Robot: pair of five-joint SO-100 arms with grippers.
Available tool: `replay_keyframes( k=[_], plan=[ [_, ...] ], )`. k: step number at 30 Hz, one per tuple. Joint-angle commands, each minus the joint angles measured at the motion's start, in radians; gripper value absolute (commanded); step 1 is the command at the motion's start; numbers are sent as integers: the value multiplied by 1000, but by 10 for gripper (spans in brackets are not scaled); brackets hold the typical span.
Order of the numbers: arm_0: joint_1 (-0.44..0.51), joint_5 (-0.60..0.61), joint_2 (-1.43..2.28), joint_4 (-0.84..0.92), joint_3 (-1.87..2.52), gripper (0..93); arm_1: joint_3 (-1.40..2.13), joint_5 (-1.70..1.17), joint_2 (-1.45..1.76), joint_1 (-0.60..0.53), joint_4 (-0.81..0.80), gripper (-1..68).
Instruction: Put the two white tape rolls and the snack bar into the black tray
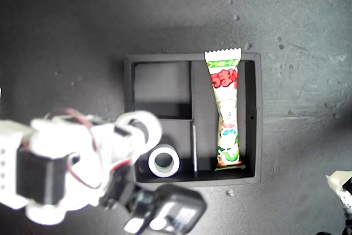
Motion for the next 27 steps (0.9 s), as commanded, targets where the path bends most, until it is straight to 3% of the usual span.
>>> replay_keyframes(
  k=[1, 9, 27],
  plan=[
    [-41, 46, -98, 55, -190, 0, -5, -23, 52, -11, -11, -4],
    [-97, 86, -413, 290, -626, 0, 29, -21, 52, -12, -40, -4],
    [-166, 77, -407, 298, -488, 10, 61, -28, 52, -15, -67, -4]
  ],
)
